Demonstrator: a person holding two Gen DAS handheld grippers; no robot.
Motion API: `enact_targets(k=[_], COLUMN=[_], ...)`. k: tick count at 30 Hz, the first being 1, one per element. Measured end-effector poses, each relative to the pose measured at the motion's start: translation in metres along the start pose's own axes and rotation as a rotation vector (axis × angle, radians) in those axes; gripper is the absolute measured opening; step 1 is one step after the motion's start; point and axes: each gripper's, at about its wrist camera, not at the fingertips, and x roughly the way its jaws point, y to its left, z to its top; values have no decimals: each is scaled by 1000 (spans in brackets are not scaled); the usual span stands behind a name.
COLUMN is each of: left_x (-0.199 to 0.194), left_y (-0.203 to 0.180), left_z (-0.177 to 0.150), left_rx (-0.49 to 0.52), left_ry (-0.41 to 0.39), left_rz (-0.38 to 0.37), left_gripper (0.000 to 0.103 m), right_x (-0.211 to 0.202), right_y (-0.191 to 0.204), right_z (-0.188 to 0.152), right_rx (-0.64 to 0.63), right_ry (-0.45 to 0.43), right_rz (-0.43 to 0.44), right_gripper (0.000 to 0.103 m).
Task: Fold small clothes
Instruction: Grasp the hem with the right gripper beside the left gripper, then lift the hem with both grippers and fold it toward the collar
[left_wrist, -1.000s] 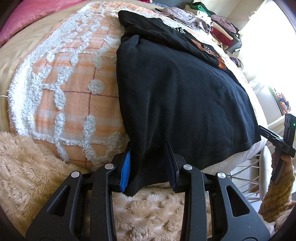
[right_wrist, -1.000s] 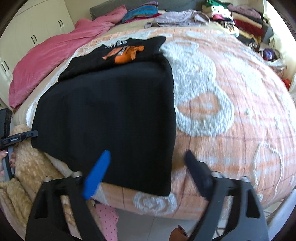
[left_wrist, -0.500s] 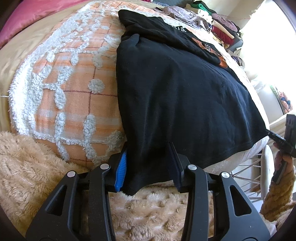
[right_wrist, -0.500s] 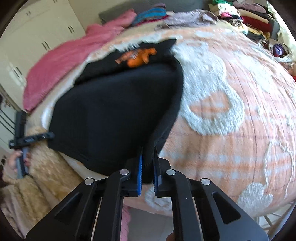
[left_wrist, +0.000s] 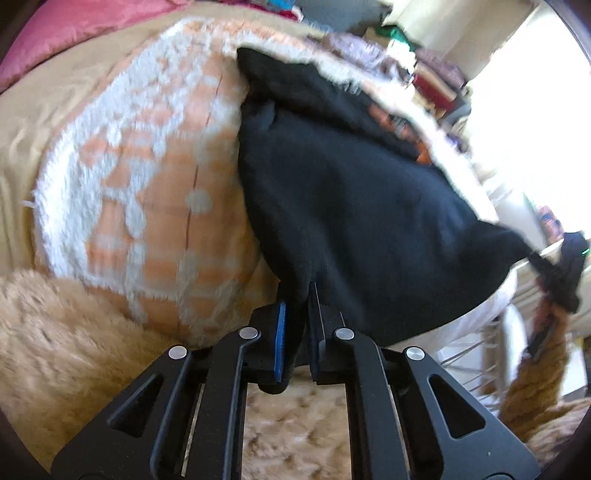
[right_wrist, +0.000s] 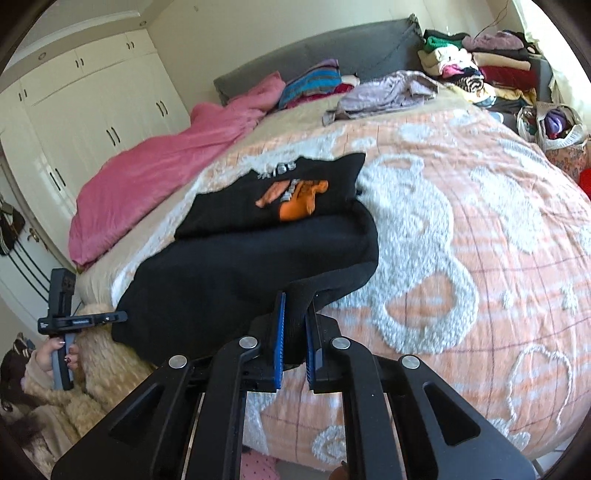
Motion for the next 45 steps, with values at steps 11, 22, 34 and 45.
enact_targets(k=[11,22,34,45], left_x=[-55,-74,-74,-44], left_y=[-4,-10,-4,13], left_z=[41,84,127,163], left_rx=[-3,-15,-30,-87], left_ry=[-162,-264,-302,-296], left_rz=[-82,-89,-74,-79], left_gripper=[3,2,2,2], right_x=[-19,-19,-2,28], right_y=[9,15,6,-6], right_z=[31,69,107,127], right_rx=[-6,-19,0,4], right_ry=[-167,-275,-337,-303], right_rz=[-7,-43,-107,-139], right_gripper=[8,8,8,8])
